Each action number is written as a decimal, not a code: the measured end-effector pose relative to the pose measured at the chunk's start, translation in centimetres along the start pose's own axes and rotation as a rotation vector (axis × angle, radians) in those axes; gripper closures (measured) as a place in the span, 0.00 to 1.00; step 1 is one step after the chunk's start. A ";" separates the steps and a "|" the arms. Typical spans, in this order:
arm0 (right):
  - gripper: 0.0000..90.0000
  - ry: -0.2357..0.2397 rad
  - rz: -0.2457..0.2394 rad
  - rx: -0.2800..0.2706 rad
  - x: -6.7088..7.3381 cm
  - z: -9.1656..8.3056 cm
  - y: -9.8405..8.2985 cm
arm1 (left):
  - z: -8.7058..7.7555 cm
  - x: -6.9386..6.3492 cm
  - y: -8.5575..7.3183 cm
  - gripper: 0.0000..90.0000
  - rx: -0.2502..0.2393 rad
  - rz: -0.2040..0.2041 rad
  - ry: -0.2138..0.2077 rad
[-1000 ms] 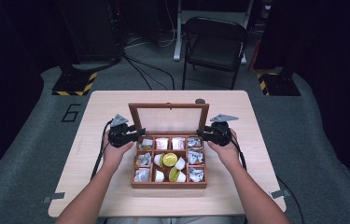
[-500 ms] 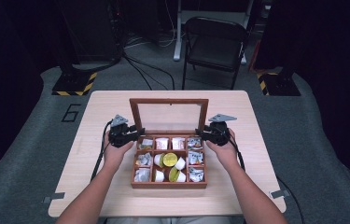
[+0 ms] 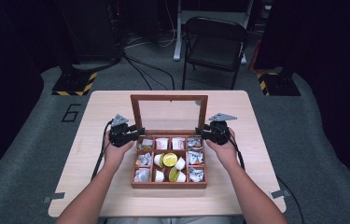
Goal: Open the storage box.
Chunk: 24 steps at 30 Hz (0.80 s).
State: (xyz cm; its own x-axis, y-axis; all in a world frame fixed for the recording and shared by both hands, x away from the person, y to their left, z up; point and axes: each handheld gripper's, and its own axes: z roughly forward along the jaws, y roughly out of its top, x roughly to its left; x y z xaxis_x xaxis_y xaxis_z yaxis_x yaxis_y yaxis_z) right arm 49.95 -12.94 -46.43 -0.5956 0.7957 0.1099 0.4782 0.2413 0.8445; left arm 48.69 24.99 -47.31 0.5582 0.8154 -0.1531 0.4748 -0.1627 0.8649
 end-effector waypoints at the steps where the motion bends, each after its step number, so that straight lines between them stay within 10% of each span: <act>1: 0.68 0.001 -0.003 0.001 0.0 -0.1 0.0 | 0.0 0.0 0.0 0.67 0.000 0.001 0.001; 24: 0.71 -0.012 0.096 -0.002 -0.7 0.8 0.1 | 1.2 0.3 0.0 0.67 -0.007 -0.120 0.029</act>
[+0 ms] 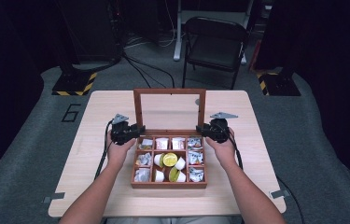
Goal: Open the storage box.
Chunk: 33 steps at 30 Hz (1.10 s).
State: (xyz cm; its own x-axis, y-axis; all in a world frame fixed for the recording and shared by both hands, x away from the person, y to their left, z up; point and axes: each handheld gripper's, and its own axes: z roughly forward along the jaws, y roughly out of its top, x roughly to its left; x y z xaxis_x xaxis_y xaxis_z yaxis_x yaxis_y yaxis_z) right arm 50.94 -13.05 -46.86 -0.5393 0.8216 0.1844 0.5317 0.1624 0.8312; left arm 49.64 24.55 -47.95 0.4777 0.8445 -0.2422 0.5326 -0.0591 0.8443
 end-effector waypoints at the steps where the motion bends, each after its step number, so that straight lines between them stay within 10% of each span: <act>1: 0.71 0.001 0.005 0.000 0.0 0.1 0.0 | 0.0 0.0 0.0 0.67 0.001 -0.001 0.002; 33: 0.64 -0.032 0.109 0.011 -0.1 1.5 0.0 | 1.5 0.3 0.0 0.60 0.020 -0.064 0.021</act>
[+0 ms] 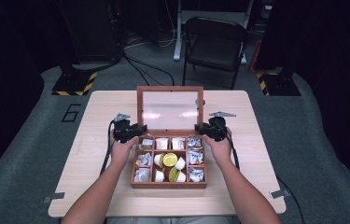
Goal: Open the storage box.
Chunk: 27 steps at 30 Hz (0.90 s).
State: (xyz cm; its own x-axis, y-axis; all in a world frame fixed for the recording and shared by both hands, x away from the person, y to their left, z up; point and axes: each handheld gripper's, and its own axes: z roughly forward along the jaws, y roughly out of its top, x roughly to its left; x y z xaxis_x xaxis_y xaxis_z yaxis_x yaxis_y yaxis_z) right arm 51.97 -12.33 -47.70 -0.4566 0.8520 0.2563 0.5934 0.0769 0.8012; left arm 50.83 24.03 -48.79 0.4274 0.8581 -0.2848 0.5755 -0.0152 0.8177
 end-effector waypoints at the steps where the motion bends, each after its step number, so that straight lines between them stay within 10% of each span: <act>1: 0.63 -0.001 0.007 0.002 0.1 0.1 0.0 | 0.1 0.0 0.0 0.59 0.004 0.000 0.003; 11: 0.60 0.003 0.037 -0.003 -0.2 0.5 -0.2 | 0.5 0.1 0.2 0.56 0.025 -0.021 0.000; 27: 0.57 -0.002 0.146 0.010 -0.4 1.3 -0.4 | 1.3 0.5 -0.2 0.53 0.017 -0.161 -0.012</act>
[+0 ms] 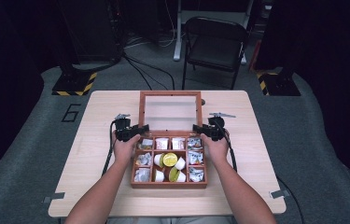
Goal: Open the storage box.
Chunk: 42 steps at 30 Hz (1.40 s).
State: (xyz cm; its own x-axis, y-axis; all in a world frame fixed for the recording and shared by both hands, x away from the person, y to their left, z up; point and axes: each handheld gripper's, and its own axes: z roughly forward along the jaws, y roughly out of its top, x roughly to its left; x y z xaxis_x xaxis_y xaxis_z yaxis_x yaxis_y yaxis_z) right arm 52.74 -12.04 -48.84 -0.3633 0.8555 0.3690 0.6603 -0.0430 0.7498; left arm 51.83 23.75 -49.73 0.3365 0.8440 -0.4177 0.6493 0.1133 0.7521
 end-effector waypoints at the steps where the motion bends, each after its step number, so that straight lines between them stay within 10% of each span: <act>1: 0.57 -0.003 0.008 0.001 0.0 0.0 0.0 | 0.0 0.0 0.0 0.53 0.002 -0.003 0.000; 42: 0.56 -0.038 0.144 -0.059 0.2 0.7 -1.1 | 0.6 0.1 -0.6 0.52 -0.024 -0.086 0.019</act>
State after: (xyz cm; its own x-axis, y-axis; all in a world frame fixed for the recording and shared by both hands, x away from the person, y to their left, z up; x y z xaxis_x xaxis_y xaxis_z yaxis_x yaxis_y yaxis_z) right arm 52.41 -11.42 -49.99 -0.2418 0.8574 0.4543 0.6633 -0.1957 0.7223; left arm 51.83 23.42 -50.55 0.2673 0.8403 -0.4716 0.6584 0.1981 0.7261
